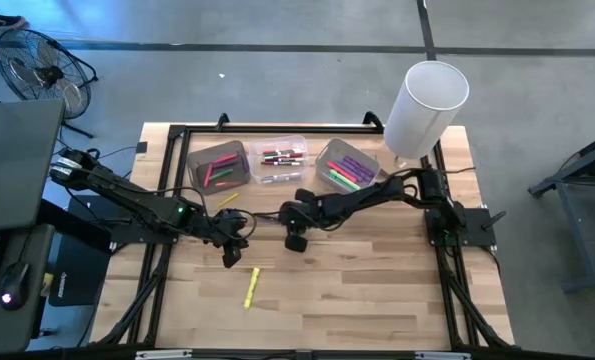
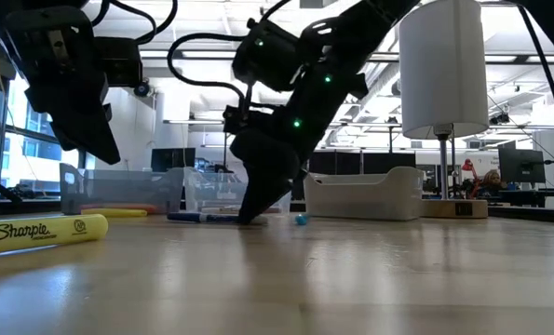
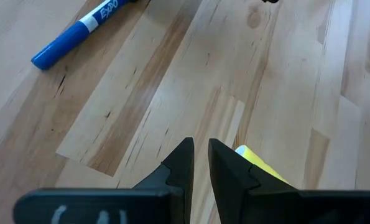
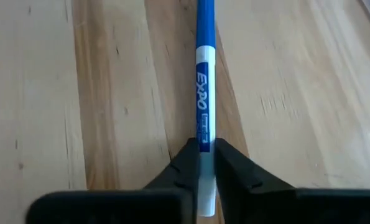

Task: Pick & Place Markers
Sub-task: Put the blue marker pen into the transparent bin

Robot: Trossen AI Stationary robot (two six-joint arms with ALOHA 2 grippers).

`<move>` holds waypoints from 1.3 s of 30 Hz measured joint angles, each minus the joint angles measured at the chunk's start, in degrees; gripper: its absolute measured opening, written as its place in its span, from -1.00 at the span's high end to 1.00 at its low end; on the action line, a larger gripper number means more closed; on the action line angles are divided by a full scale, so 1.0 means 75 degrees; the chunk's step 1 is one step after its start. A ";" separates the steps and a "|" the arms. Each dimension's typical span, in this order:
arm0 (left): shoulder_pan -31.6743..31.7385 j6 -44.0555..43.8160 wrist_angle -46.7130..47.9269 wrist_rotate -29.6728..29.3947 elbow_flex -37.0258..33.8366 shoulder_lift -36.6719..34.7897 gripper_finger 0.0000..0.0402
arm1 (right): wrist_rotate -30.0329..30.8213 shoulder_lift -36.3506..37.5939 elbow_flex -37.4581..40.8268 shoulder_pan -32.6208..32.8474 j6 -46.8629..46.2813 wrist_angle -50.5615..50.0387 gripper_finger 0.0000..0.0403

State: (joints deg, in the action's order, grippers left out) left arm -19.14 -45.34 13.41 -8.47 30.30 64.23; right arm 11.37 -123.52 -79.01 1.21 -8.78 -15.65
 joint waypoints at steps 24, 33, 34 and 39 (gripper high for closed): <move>0.0000 0.0232 0.0068 -0.0035 0.0000 -0.0001 0.77 | -0.0261 0.0345 -0.2669 -0.0807 0.1587 -0.2704 0.94; 0.0003 0.0239 0.0299 -0.0189 0.0000 0.0000 0.77 | -0.0019 0.0369 -0.3588 -0.2507 0.3084 -0.3279 0.93; 0.0003 0.0237 0.0325 -0.0202 0.0000 0.0000 0.77 | -0.0197 0.0346 -0.3589 -0.2676 0.3115 -0.3355 0.93; 0.0006 0.0210 0.0384 -0.0368 0.0000 0.0000 0.77 | -0.0463 0.0306 -0.3589 -0.3084 0.2981 -0.3419 0.89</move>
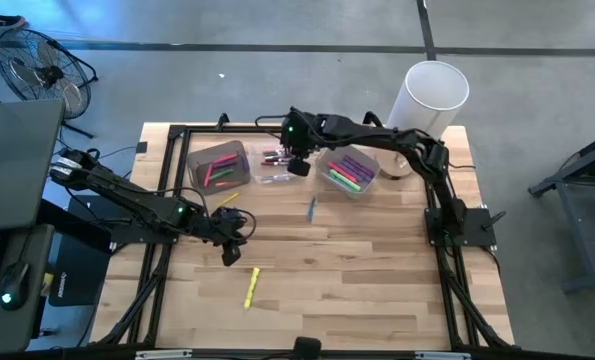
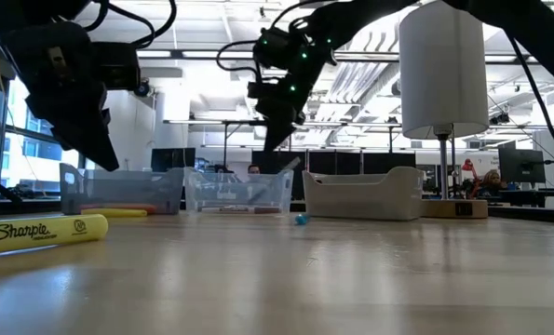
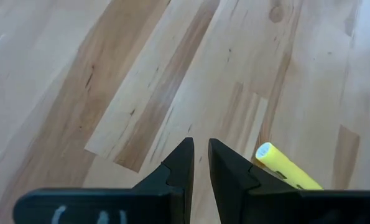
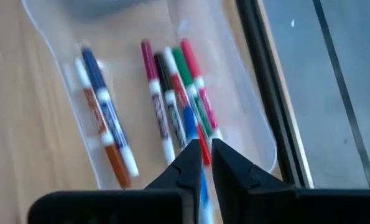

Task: Pick & Place Markers
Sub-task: Put the blue marker pen into the transparent bin, then put the yellow pen into the black bin

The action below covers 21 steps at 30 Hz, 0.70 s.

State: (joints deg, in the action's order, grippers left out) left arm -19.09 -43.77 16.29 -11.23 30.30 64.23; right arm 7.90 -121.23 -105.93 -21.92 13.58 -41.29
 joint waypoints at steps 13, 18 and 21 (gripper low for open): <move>0.0000 -0.0149 -0.0367 0.0621 0.0000 0.0000 0.76 | -0.0785 0.0886 -0.0009 0.0322 -0.1679 -0.0622 0.61; 0.0000 -0.0240 -0.0433 0.0803 0.0003 0.0010 0.56 | -0.1048 0.1615 -0.0013 0.0944 -0.2611 -0.1800 0.63; -0.0001 -0.0400 -0.0426 0.0488 0.0005 0.0148 0.34 | -0.1007 0.1861 -0.0026 0.1507 -0.2814 -0.2511 0.65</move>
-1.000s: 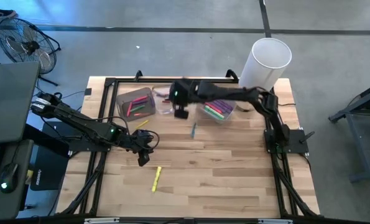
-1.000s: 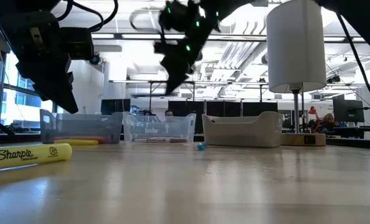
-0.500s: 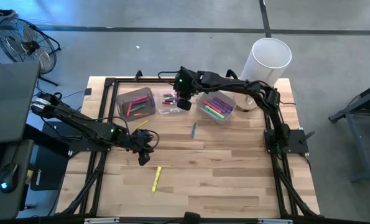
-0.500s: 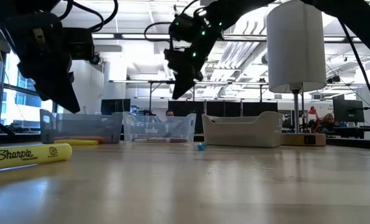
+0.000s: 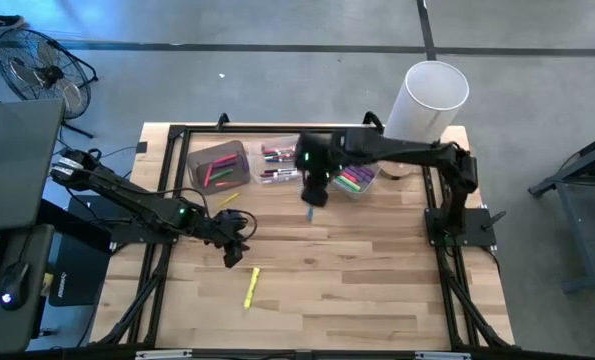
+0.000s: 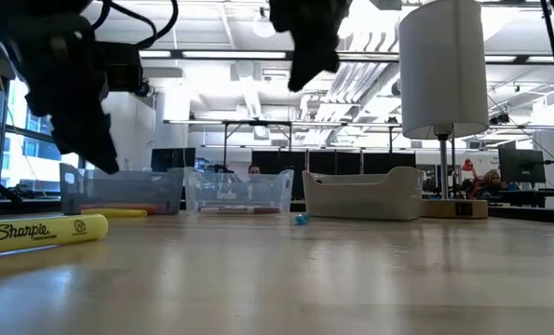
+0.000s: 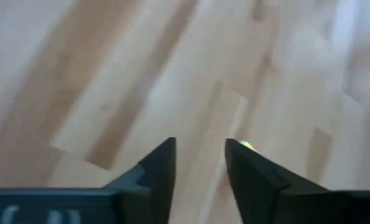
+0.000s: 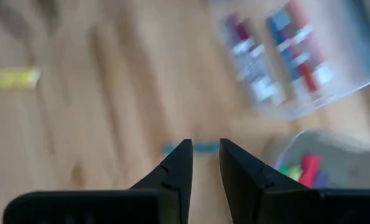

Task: Pick & Place Markers
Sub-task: Put the yellow pen into the black bin

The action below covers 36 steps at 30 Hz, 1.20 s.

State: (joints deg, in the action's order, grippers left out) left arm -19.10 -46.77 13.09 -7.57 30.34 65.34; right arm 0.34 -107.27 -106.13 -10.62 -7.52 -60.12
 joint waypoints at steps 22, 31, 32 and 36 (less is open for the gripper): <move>0.0062 -0.6951 0.4757 -0.3306 0.1436 0.0082 0.03 | 0.1105 0.3039 0.7321 0.3040 -0.3778 0.5670 0.99; 0.0209 -0.9050 0.5068 -0.3247 0.0994 0.0916 0.03 | 0.0984 0.4727 0.9084 0.2877 -0.3495 0.6965 0.99; 0.0297 -0.9098 0.5056 -0.3244 0.0994 0.1115 0.03 | 0.0967 0.4900 0.9177 0.2853 -0.3401 0.6980 0.99; 0.0757 -0.9223 0.5292 -0.3216 0.0991 0.1652 0.03 | 0.0883 0.5361 0.9355 0.2751 -0.3007 0.6985 0.99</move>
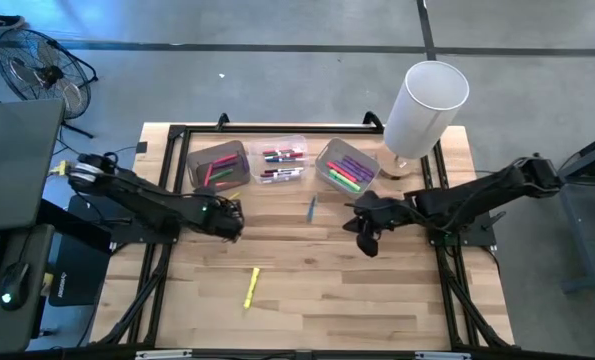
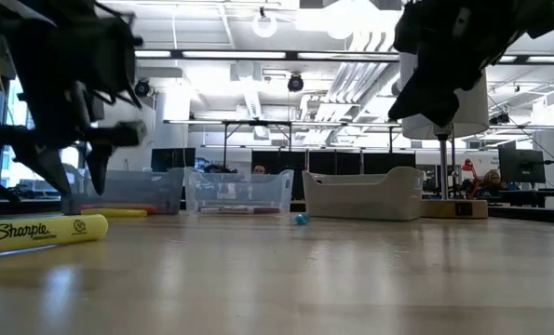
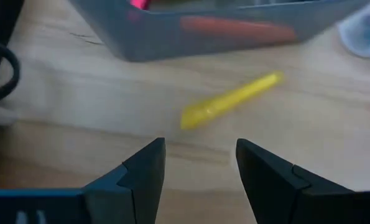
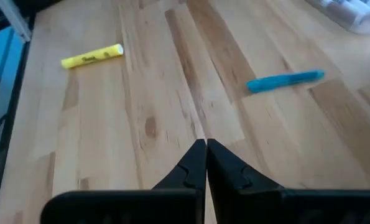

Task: Pick & Place Markers
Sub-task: Put the yellow pen into the black bin

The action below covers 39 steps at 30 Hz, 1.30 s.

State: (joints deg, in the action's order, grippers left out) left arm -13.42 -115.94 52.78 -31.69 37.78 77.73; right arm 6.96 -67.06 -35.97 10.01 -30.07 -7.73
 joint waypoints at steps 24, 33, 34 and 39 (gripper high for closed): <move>0.1465 0.0679 -0.1435 -0.0072 -0.0003 0.1200 0.03 | -0.0971 0.0256 0.0035 -0.0022 0.0650 -0.0355 0.99; 0.1442 0.1974 -0.2313 -0.0022 -0.0012 0.1345 0.03 | -0.0996 0.0256 0.0035 -0.0022 0.0820 -0.0399 1.00; 0.1442 0.2301 -0.2512 -0.0015 -0.0009 0.1345 0.03 | -0.0994 0.0256 0.0035 -0.0022 0.0820 -0.0395 1.00; 0.1442 0.3106 -0.3081 0.0202 0.0009 0.1342 0.03 | -0.0991 0.0256 0.0035 -0.0022 0.0946 -0.0400 0.99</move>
State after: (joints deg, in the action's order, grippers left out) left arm -2.61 -92.65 29.67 -30.17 37.85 87.79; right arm -0.47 -65.14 -35.70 9.85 -22.98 -10.73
